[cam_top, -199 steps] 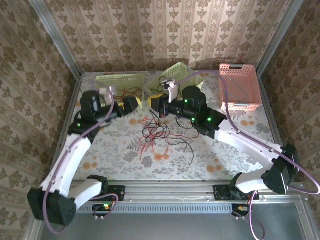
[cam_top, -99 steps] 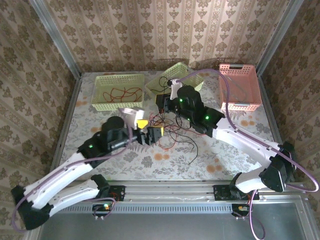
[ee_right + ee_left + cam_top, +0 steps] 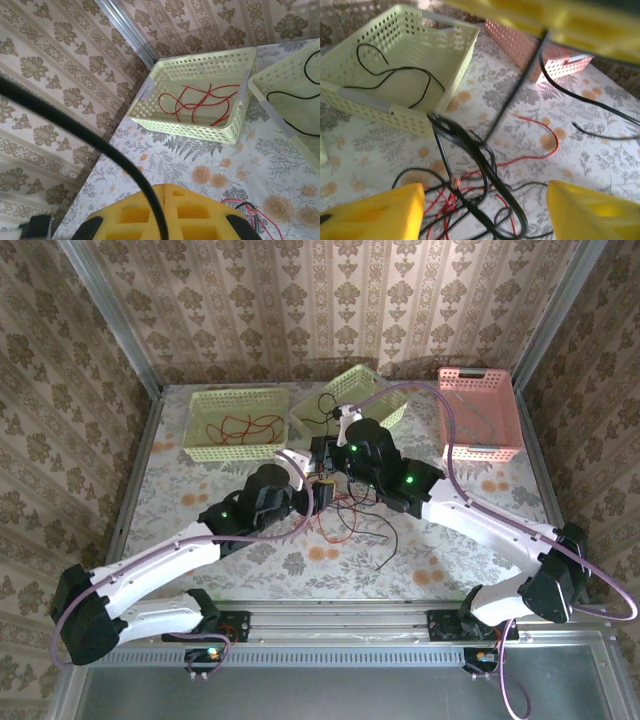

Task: Untangle the cables

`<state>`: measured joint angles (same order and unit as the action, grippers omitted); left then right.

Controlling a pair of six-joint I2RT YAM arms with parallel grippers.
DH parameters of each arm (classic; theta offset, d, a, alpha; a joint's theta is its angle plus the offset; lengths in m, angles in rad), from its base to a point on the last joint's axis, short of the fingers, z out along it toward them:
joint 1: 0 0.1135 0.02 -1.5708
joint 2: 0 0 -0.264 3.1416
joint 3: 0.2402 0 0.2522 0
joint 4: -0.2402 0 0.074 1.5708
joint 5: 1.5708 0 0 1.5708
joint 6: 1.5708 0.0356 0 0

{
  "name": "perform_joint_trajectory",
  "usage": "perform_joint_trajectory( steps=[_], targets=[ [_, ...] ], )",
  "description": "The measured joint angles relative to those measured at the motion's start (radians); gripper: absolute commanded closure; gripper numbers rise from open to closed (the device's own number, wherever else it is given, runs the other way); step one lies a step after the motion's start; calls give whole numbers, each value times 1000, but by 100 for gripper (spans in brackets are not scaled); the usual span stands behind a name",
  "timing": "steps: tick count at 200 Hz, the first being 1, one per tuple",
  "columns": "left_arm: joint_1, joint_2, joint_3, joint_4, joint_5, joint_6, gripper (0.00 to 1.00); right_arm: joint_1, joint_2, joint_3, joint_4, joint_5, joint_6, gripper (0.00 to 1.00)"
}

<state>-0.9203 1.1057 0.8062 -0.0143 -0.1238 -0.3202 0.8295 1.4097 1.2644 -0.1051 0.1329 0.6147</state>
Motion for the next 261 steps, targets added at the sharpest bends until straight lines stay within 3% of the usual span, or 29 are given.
perform_joint_trajectory(
  steps=[7,17,88,137,199,261],
  targets=[
    [5,2,-8,21,9,5,89,0,-6,0,-5,1,0,100],
    [7,2,-27,47,19,11,100,0,-17,0,-11,4,-1,100],
    [91,-115,-196,80,45,24,100,-71,-93,45,-72,16,-25,100],
    [280,-242,-251,2,58,-53,100,-192,-182,50,-124,-16,-35,100],
    [512,-296,-281,-132,55,-191,100,-365,-326,49,-206,-69,-34,100],
    [582,-295,-281,-183,83,-238,100,-415,-372,43,-285,-123,-39,100]
  ],
)
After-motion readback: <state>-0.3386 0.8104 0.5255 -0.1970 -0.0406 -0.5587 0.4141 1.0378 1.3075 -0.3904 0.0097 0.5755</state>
